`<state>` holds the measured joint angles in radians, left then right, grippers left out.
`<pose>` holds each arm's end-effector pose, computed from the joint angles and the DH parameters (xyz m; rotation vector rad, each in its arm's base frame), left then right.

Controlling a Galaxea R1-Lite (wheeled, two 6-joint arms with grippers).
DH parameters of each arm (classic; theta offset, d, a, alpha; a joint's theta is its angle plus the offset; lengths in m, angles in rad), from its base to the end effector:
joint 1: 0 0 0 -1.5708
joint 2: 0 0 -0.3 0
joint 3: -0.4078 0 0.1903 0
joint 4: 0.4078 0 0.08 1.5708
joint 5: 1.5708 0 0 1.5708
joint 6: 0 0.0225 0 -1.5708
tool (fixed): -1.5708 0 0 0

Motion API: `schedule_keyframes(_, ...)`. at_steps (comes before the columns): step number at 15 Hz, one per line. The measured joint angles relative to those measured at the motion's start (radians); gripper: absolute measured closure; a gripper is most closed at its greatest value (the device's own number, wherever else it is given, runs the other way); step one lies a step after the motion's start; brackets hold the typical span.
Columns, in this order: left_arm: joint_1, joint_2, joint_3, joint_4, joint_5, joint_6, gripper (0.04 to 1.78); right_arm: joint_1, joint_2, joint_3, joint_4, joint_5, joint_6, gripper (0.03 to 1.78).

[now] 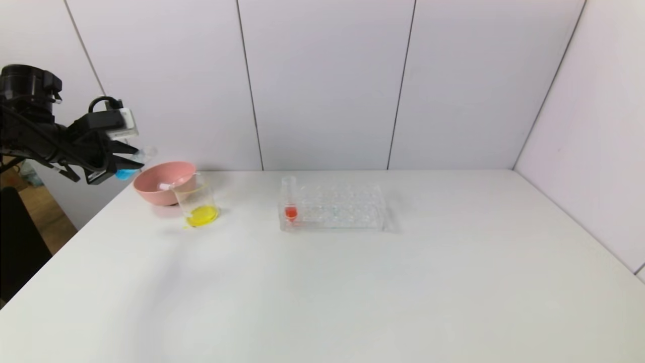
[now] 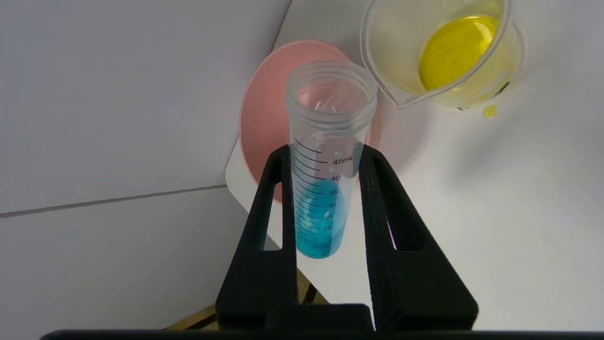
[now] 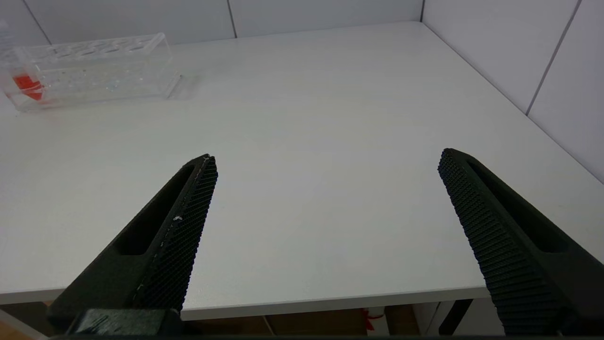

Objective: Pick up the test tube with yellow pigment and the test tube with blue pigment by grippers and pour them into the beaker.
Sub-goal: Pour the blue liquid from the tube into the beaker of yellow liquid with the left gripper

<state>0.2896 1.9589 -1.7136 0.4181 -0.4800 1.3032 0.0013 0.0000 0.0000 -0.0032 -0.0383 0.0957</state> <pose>0.3672 0.0986 0.2469 1.0076 0.3946 -0.5415 -0.0228 -0.0009 0.0758 0.0958 -0.0050 -0.0368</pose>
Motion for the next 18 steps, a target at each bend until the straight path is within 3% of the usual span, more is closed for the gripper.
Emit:
schedule_keyframes(8,-0.016,0.058,-0.136,0.165,0.032,0.184,1.40,0.000,0.000,0.000,0.000,0.000,0.000,0.10)
schedule_keyframes(18,-0.047,0.119,-0.265,0.279,0.117,0.251,1.40,0.000,0.000,0.000,0.000,0.000,0.000,0.10)
